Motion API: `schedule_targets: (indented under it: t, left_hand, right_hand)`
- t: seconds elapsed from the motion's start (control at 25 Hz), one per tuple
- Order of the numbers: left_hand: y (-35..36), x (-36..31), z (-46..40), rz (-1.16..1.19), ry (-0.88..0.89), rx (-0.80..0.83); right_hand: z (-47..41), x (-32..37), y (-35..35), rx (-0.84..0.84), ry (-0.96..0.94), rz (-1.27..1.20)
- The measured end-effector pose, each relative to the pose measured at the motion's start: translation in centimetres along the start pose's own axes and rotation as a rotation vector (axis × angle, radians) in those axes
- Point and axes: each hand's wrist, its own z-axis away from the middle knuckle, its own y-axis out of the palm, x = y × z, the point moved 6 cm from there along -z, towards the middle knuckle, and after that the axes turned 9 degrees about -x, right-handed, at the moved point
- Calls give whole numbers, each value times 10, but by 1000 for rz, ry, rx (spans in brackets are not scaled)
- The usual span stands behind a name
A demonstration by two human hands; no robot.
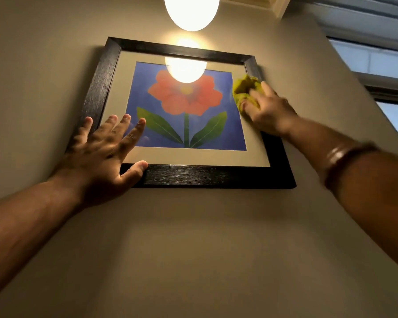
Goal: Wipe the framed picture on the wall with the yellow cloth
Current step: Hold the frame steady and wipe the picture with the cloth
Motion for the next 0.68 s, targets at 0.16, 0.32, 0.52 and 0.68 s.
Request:
schedule_targets:
  t: [0.16, 0.32, 0.52, 0.68]
  left_hand:
    - [0, -3, 1, 15, 2, -4]
    - [-2, -1, 2, 27, -21, 6]
    - [-5, -3, 3, 109, 41, 86]
    - [-11, 25, 22, 15, 176, 125]
  right_hand:
    - [150, -16, -6, -68, 62, -64]
    - [155, 79, 7, -163, 93, -78]
    - [184, 133, 21, -141, -168, -76]
    - [178, 12, -14, -159, 379, 51]
